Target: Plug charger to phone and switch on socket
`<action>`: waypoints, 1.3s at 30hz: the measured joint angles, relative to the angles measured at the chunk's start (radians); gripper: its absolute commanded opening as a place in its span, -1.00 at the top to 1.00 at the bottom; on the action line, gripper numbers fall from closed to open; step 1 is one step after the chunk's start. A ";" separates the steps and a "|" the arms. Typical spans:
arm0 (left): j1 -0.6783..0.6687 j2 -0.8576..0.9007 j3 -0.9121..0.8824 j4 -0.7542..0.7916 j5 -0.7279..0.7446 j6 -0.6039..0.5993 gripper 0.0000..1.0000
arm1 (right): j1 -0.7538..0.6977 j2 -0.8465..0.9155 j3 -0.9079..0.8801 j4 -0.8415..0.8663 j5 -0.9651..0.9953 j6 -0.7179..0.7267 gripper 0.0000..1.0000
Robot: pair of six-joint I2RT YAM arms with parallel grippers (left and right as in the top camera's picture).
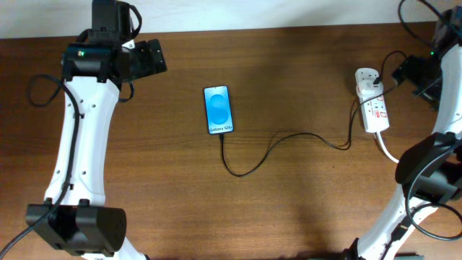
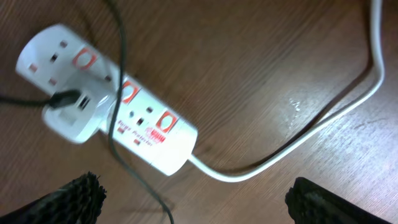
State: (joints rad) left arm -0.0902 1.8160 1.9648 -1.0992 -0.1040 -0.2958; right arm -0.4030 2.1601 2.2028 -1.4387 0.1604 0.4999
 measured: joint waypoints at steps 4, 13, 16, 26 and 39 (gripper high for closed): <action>0.000 0.000 0.000 0.000 -0.002 0.000 -0.99 | -0.052 0.077 0.000 0.026 0.000 0.003 -0.97; 0.000 0.000 0.000 0.000 -0.002 0.000 -0.99 | -0.084 0.225 0.000 0.151 -0.140 -0.221 -0.97; 0.000 0.000 0.000 0.000 -0.002 0.000 -0.99 | -0.084 0.270 0.000 0.176 -0.144 -0.224 -0.97; 0.000 0.000 0.000 0.000 -0.002 0.000 -0.99 | -0.084 0.281 -0.054 0.240 -0.193 -0.276 -0.97; 0.000 0.000 0.000 0.000 -0.002 0.000 -0.99 | -0.088 0.282 -0.062 0.281 -0.275 -0.290 -0.97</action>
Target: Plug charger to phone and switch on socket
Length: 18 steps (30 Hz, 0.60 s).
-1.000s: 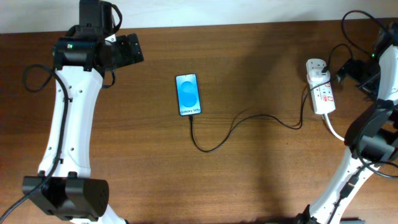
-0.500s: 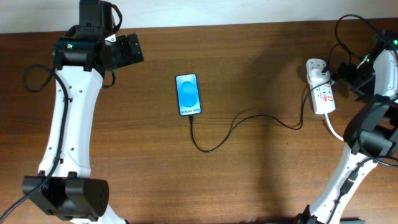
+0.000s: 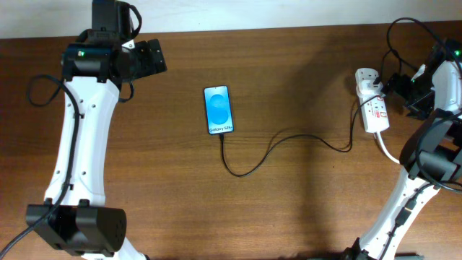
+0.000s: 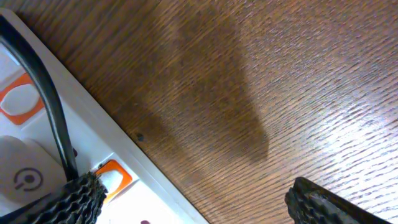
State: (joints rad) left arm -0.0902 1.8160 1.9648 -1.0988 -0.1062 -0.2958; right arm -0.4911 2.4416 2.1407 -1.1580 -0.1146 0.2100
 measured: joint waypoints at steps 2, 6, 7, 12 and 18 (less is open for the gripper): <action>0.000 0.000 0.000 0.000 0.000 0.000 -0.99 | -0.001 0.000 0.000 -0.004 -0.006 -0.001 -0.97; 0.000 0.000 0.000 0.000 0.000 0.000 -0.99 | -0.003 0.000 0.000 -0.008 -0.011 -0.008 -0.97; 0.000 0.000 0.000 0.000 0.000 0.000 -0.99 | -0.003 0.000 0.000 -0.008 -0.011 -0.008 -0.97; 0.000 0.000 0.000 0.000 0.000 0.000 -0.99 | -0.008 0.000 -0.019 0.020 -0.016 -0.008 -0.97; 0.000 0.000 0.000 0.000 0.000 0.000 -0.99 | -0.016 -0.002 -0.035 0.037 -0.019 -0.007 -0.96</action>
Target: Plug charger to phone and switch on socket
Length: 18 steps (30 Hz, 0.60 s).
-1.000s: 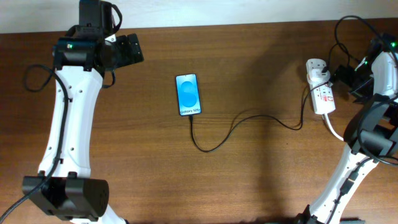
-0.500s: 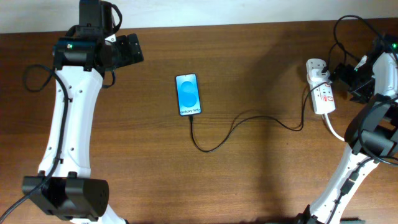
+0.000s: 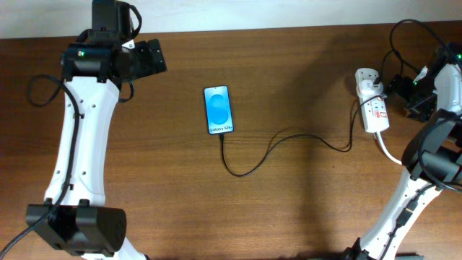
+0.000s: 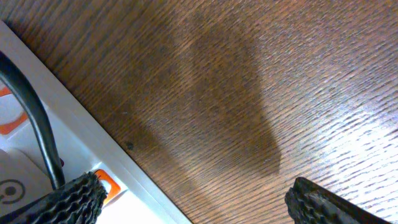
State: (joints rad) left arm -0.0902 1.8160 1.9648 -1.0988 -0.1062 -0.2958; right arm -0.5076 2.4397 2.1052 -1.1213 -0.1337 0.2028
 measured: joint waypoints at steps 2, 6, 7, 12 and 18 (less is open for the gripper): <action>0.000 0.000 0.000 0.000 0.000 0.000 -0.99 | -0.003 0.000 0.000 -0.001 -0.024 -0.024 -0.97; 0.000 0.000 0.000 0.000 0.000 0.000 -0.99 | -0.007 0.000 -0.001 -0.011 -0.052 -0.046 -0.97; 0.000 0.000 0.000 0.000 0.000 0.000 -0.99 | -0.006 0.000 -0.004 -0.019 -0.061 -0.048 -0.97; 0.000 0.000 0.000 0.000 0.000 0.000 -0.99 | -0.007 0.000 -0.005 -0.022 -0.068 -0.053 -0.97; 0.000 0.000 0.000 0.000 0.000 0.000 -0.99 | 0.002 -0.062 0.006 -0.185 -0.086 -0.049 -0.97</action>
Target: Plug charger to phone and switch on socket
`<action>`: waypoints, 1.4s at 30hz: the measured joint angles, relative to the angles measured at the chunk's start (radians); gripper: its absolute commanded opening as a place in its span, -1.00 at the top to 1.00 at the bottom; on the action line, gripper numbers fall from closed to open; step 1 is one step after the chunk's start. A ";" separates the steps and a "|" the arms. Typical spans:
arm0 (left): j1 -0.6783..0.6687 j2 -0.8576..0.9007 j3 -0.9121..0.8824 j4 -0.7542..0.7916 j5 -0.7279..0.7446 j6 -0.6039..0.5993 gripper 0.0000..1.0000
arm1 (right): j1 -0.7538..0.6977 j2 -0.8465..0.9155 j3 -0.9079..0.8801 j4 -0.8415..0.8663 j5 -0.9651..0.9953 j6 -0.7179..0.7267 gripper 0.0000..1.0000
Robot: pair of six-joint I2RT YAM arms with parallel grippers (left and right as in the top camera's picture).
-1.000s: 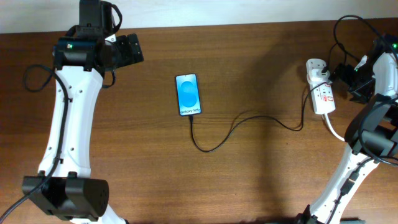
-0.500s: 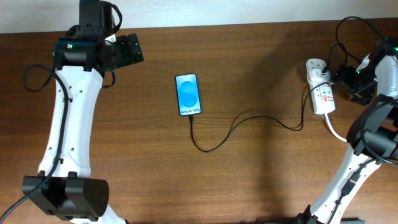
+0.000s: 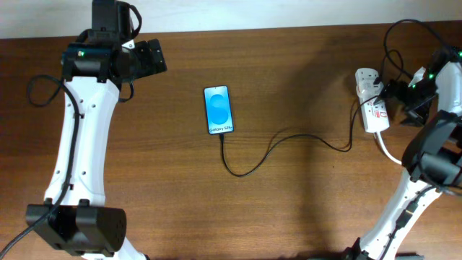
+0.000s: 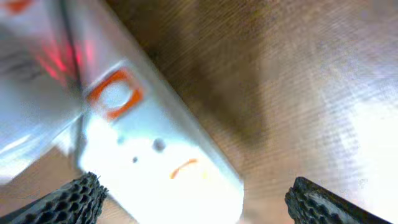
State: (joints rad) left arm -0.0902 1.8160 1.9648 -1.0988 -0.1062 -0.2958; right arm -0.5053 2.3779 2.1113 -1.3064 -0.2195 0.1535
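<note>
The phone (image 3: 219,110) lies face up mid-table with its blue screen lit. A black charger cable (image 3: 289,134) runs from its lower end across the table to the white power strip (image 3: 372,107) at the far right. My right gripper (image 3: 399,92) is open, right beside the strip. In the right wrist view the blurred strip (image 4: 149,155) fills the left half very close up. It shows an orange switch (image 4: 115,94) and a red glow (image 4: 59,59). The strip's end lies between the fingertips (image 4: 68,202) of the right gripper (image 4: 199,208). My left gripper (image 3: 148,58) is raised at the far left.
The strip's white mains lead (image 3: 386,152) runs off toward the right front edge. Black arm cables (image 3: 404,32) loop above the strip. The left arm (image 3: 79,144) stretches along the table's left side.
The right wrist view has shifted onto the strip, which now fills its left half, blurred, with a red glow showing. In the overhead view the right gripper sits slightly nearer the strip. The left arm is unmoved.
At first my right gripper was above the strip, open, with the whole strip and plugged charger in view. Then it was low beside the strip next to an orange switch, and stayed there. Now it is over the strip's end. Phone, cable and left arm kept their places.
</note>
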 measured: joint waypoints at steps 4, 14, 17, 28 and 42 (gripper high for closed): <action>0.000 0.000 0.000 0.001 0.000 0.000 -0.99 | 0.000 -0.296 0.020 -0.117 -0.003 0.020 -0.97; 0.000 0.000 0.000 0.000 -0.003 0.000 -0.99 | 0.385 -0.705 0.014 -0.386 0.060 0.034 -0.97; 0.000 0.000 0.000 0.002 -0.003 0.000 -0.99 | 0.484 -0.919 -0.048 -0.386 0.061 0.047 -0.97; 0.000 0.000 0.000 0.000 -0.003 0.000 -0.99 | 0.488 -1.308 -0.426 -0.386 0.089 0.052 -0.97; 0.000 0.000 0.000 0.002 -0.004 0.000 -0.99 | 0.488 -1.929 -0.968 0.030 0.098 0.008 -0.97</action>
State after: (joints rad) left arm -0.0902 1.8160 1.9652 -1.0973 -0.1101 -0.2962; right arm -0.0177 0.4492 1.1431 -1.2766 -0.1211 0.1619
